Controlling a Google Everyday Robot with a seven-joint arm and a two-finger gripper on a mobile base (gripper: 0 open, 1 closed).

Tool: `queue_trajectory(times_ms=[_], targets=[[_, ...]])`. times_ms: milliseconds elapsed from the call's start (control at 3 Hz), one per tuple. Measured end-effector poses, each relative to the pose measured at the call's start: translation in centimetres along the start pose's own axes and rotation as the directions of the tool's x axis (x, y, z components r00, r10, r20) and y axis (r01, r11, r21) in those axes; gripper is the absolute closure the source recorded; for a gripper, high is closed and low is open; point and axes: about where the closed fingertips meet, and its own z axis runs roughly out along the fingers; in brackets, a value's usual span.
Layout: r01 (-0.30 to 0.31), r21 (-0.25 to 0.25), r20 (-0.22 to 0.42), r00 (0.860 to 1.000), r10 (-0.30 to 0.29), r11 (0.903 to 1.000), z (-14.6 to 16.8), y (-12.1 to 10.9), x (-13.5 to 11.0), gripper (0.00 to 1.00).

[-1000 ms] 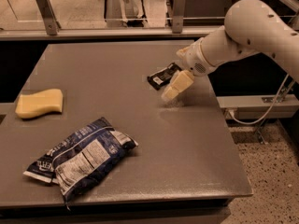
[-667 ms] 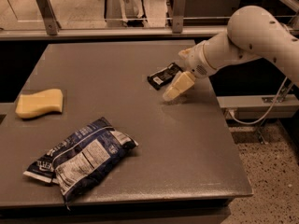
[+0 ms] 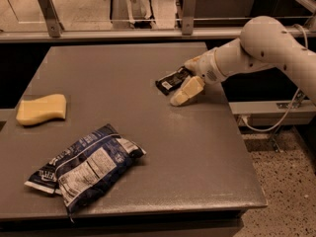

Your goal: Move rxbar chocolate near blue chip bag

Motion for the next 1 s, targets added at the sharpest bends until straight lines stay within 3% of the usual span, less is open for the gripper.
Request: queue_trajectory(times_ms=[1000], targets=[[-0.002,-0.017,0.019,1.000,0.002,0.9999,0.16,-0.13,-0.43,0.88]])
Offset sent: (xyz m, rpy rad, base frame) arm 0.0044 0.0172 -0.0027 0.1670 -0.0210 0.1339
